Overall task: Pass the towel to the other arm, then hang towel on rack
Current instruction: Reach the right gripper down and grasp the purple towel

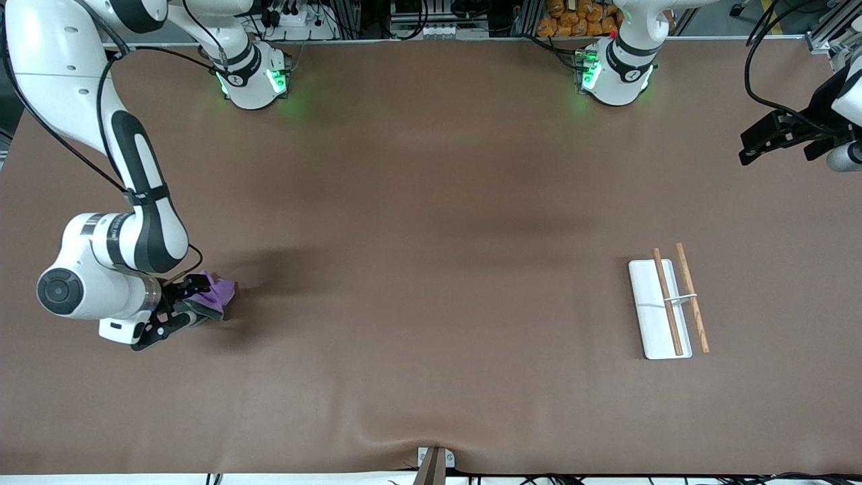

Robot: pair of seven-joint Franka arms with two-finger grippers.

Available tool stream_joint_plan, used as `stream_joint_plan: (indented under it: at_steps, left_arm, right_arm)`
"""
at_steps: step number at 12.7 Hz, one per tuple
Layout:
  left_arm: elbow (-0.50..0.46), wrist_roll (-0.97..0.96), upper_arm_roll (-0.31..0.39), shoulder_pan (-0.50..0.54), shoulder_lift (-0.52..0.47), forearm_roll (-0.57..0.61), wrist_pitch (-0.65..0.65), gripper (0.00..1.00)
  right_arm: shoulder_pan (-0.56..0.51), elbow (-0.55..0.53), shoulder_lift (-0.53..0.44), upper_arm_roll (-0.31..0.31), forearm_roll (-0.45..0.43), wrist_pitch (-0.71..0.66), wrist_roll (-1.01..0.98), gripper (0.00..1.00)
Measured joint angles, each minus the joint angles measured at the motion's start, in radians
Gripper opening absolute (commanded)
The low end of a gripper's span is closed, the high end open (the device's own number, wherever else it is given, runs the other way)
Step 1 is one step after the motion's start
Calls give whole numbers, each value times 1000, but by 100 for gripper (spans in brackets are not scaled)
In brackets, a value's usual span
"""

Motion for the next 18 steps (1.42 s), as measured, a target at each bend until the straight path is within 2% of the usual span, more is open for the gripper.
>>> stream_joint_plan:
  at_steps: [3, 4, 5, 6, 7, 15, 18]
  left_arm:
    - [0, 0, 0, 0, 0, 0, 0, 100]
    - [0, 0, 0, 0, 0, 0, 0, 100]
    - [0, 0, 0, 0, 0, 0, 0, 100]
    - [-1, 0, 0, 0, 0, 0, 0, 100]
    - [-1, 0, 0, 0, 0, 0, 0, 100]
    - [-3, 0, 0, 0, 7, 0, 0, 100]
    - [-3, 0, 0, 1, 7, 0, 0, 100]
  right_arm:
    - [-1, -1, 18, -1, 0, 2, -5, 100]
    - [-1, -1, 22, -1, 0, 2, -5, 80]
    - [-2, -1, 26, -1, 0, 2, -5, 40]
    - [-2, -1, 29, -1, 0, 2, -5, 5]
    - [-3, -1, 31, -1, 0, 2, -5, 0]
    - [-2, 5, 29, 3, 2, -5, -3, 0]
    - [0, 42, 3, 37, 34, -74, -3, 0]
